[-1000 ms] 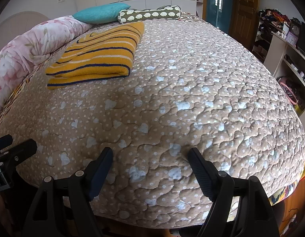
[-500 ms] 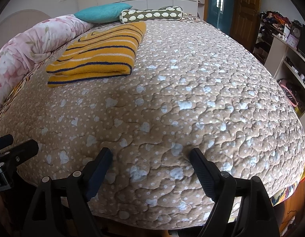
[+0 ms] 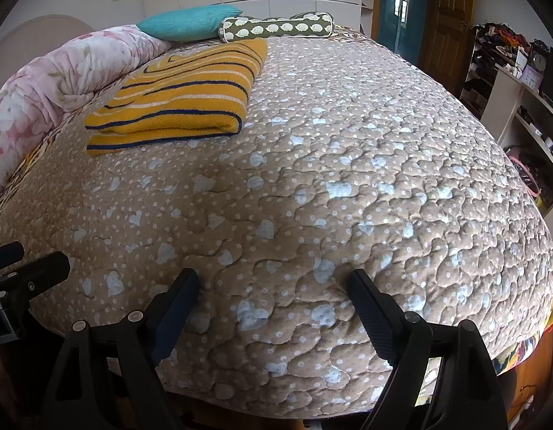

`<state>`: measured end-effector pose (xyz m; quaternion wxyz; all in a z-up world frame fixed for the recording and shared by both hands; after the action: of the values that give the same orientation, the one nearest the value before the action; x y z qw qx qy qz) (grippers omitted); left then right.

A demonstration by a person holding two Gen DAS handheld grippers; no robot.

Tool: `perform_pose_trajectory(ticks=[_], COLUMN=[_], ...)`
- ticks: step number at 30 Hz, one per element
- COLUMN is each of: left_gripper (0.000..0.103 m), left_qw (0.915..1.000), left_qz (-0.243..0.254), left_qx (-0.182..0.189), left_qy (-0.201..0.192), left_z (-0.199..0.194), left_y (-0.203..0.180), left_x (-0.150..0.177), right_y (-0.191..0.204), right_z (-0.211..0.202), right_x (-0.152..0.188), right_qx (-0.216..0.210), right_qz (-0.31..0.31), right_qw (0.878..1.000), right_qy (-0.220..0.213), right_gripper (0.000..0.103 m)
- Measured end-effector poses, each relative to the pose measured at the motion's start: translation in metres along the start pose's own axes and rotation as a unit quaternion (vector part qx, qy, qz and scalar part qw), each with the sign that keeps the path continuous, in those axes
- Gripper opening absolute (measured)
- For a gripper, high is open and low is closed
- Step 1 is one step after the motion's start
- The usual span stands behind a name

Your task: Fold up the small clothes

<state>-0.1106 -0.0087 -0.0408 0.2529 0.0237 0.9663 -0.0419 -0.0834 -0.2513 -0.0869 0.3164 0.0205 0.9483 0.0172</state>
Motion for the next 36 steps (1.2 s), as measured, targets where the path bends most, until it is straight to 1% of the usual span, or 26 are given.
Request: perform_pose_trajectory(ticks=[18, 22, 28, 32, 36], left_gripper=[0.103, 0.103, 0.103, 0.103, 0.103], left_qw=[0.9999, 0.9999, 0.9998, 0.9995, 0.9991], left_qz=[-0.005, -0.006, -0.014, -0.029, -0.041], left_qx=[0.004, 0.005, 0.004, 0.004, -0.008], left_qy=[0.01, 0.009, 0.013, 0.014, 0.0], left_z=[0.004, 0.005, 0.01, 0.013, 0.014], left_y=[0.001, 0.002, 0.008, 0.017, 0.034], left_x=[0.003, 0.003, 0.005, 0.003, -0.01], right_y=[0.0, -0.003, -0.008, -0.001, 0.014], right_z=[0.001, -0.004, -0.002, -0.002, -0.005], right_x=[-0.001, -0.016, -0.035, -0.038, -0.043], right_qx=[0.003, 0.019, 0.023, 0.043, 0.035], right_qz=[-0.006, -0.016, -0.008, -0.034, -0.061], right_qw=[1.0, 1.0, 0.999, 0.998, 0.996], right_qy=[-0.003, -0.02, -0.029, -0.043, -0.058], right_gripper=[0.091, 0.091, 0.091, 0.091, 0.091])
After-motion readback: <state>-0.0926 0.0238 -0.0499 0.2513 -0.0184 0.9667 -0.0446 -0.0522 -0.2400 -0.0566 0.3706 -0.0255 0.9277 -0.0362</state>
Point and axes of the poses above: each gripper's, at about its wrist camera, not at the fingertips, and z roughly the way its jaws point, y to its left, x to its underside, the point moved 9 cm from there along z, roughly the way its jaws point, and after that the axes turned 3 degrees about -z, right-handed, at the moved point
